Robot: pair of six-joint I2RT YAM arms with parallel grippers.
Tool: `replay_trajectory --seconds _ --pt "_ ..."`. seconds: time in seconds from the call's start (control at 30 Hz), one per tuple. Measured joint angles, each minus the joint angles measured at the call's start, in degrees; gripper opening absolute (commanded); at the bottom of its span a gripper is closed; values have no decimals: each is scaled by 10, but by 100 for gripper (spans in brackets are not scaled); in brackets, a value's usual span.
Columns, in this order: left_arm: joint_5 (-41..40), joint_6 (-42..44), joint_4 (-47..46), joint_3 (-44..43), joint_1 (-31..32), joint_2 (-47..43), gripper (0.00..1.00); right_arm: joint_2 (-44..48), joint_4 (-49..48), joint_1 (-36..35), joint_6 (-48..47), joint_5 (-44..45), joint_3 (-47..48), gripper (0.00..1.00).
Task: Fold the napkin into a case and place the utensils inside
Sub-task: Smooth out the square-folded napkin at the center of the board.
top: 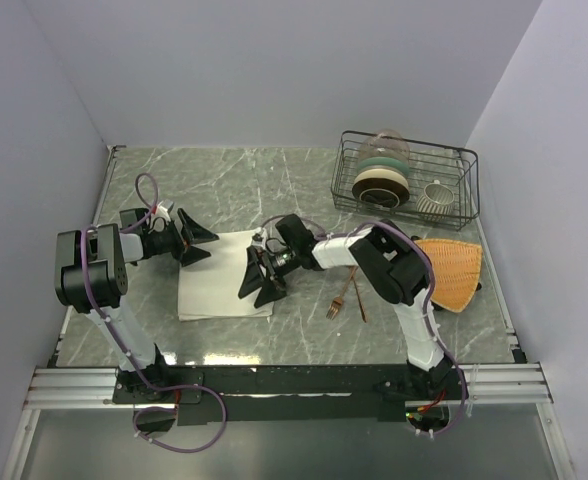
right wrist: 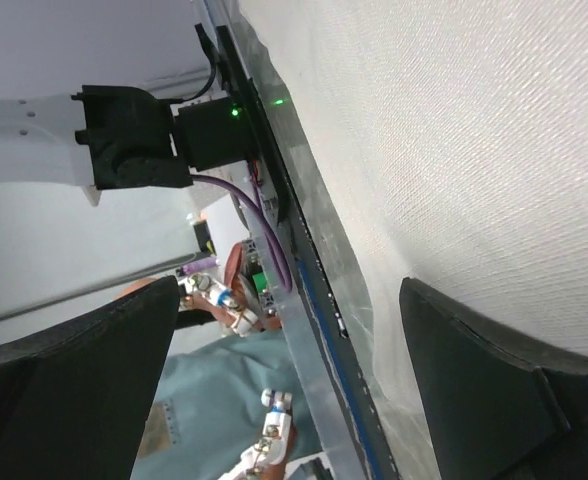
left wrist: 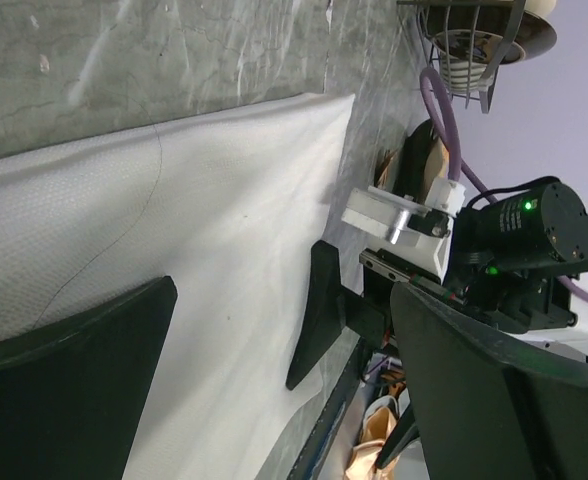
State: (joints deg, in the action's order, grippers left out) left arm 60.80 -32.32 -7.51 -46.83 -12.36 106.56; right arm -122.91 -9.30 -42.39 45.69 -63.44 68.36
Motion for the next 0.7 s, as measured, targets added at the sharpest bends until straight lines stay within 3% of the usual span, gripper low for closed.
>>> replay_trajectory --seconds 0.37,0.7 --pt "13 1 2 -11 10 13 99 0 178 54 -124 19 62 100" --pt "7 -16 -10 -18 43 16 99 60 231 60 -190 46 34 100"
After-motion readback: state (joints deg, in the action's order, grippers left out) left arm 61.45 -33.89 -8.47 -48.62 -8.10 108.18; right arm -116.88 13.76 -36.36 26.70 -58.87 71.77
